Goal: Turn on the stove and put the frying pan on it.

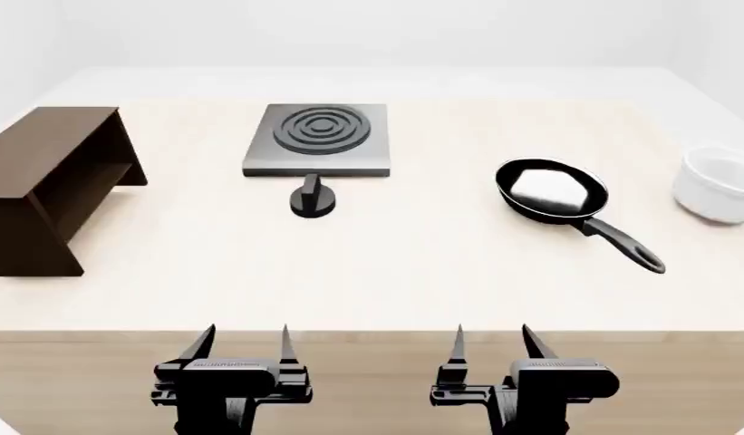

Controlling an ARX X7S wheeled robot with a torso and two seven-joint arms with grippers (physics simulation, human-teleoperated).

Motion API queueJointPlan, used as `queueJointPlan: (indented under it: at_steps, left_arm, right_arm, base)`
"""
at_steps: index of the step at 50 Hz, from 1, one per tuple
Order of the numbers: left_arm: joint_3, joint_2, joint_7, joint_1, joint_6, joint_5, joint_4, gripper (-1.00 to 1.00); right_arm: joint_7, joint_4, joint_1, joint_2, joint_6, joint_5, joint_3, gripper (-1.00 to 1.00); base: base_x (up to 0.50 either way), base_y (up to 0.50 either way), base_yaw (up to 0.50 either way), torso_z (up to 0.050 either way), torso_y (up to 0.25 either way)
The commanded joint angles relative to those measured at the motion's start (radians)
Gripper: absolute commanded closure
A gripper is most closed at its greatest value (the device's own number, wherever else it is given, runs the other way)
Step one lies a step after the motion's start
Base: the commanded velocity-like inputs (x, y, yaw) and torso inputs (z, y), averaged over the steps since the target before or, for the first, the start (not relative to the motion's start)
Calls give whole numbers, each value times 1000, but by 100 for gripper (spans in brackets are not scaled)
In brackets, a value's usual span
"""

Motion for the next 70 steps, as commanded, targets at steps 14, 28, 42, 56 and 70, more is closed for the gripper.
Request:
queueJointPlan:
  at_steps: [14, 28, 42, 56, 70]
  left_arm:
    - [46, -49, -79, 10, 26, -61, -5, -100]
    - [55, -83, -144, -8, -142, -63, 169, -100]
    - [71, -125, -161, -22, -287, -79, 396, -100]
    - [70, -137, -172, -25, -293, -106, 392, -100]
    - [81, -148, -186, -32, -302, -113, 397, -100]
  right_arm:
    - [41, -11, -10, 54, -11, 46, -73, -100]
    - [97, -111, 16, 79, 127, 81, -66, -100]
    - [100, -432, 14, 115, 336, 215, -23, -100]
    - [115, -433, 16, 127, 336, 239, -27, -100]
    - [123, -434, 18, 142, 341, 271, -22, -100]
  base:
    - [0, 0, 0, 0, 0]
    - [0, 0, 0, 0, 0]
    - [113, 0, 0, 0, 0]
    - [500, 0, 0, 0, 0]
    - [500, 0, 0, 0, 0]
